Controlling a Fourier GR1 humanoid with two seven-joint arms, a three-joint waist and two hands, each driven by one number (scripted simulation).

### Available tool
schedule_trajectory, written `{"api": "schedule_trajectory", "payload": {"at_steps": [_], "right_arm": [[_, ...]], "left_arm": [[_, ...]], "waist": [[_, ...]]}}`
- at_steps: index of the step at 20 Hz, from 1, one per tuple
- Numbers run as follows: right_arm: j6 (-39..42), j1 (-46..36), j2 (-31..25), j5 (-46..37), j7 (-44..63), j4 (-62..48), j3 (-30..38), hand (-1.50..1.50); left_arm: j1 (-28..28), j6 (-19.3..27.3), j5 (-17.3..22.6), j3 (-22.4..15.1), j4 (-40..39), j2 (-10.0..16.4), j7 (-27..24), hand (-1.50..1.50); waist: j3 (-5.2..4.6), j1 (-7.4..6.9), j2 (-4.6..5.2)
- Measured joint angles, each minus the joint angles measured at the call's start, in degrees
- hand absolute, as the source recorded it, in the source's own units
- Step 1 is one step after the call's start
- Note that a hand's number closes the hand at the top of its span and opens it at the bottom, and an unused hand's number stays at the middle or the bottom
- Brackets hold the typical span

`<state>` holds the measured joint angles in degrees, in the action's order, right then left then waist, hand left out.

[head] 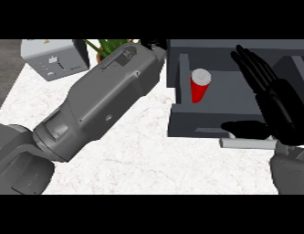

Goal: Pick up the can, place it into the drawer and close the drawer

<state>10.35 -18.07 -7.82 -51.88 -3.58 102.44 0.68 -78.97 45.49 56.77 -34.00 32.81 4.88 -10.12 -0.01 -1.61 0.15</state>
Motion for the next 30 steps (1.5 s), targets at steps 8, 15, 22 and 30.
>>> {"api": "schedule_trajectory", "payload": {"at_steps": [8, 15, 22, 30], "right_arm": [[-7.47, -9.91, -0.42, -10.54, -1.0, -19.73, -3.13, -1.5], [-19.15, -16.2, 0.14, -16.03, -2.89, -39.07, -1.33, -1.5], [-30.32, -23.56, -0.42, -20.46, -4.13, -53.85, 1.08, -1.5], [-39.57, -30.54, -1.16, -22.05, -4.86, -66.45, 4.69, -1.5]], "left_arm": [[2.36, 0.82, -2.35, 0.01, 4.95, 4.54, 3.98, -1.5], [4.57, 2.18, -4.32, -0.12, 11.86, 9.4, 8.38, -1.5], [7.6, 2.06, -5.8, 0.07, 17.33, 13.03, 11.33, -1.5], [10.79, 2.12, -7.24, 0.61, 22.38, 15.78, 12.89, -1.5]], "waist": [[0.0, -0.37, -0.04], [-0.12, -0.92, -0.17], [-0.91, -1.35, -0.71], [-0.92, -2.0, -0.44]]}}
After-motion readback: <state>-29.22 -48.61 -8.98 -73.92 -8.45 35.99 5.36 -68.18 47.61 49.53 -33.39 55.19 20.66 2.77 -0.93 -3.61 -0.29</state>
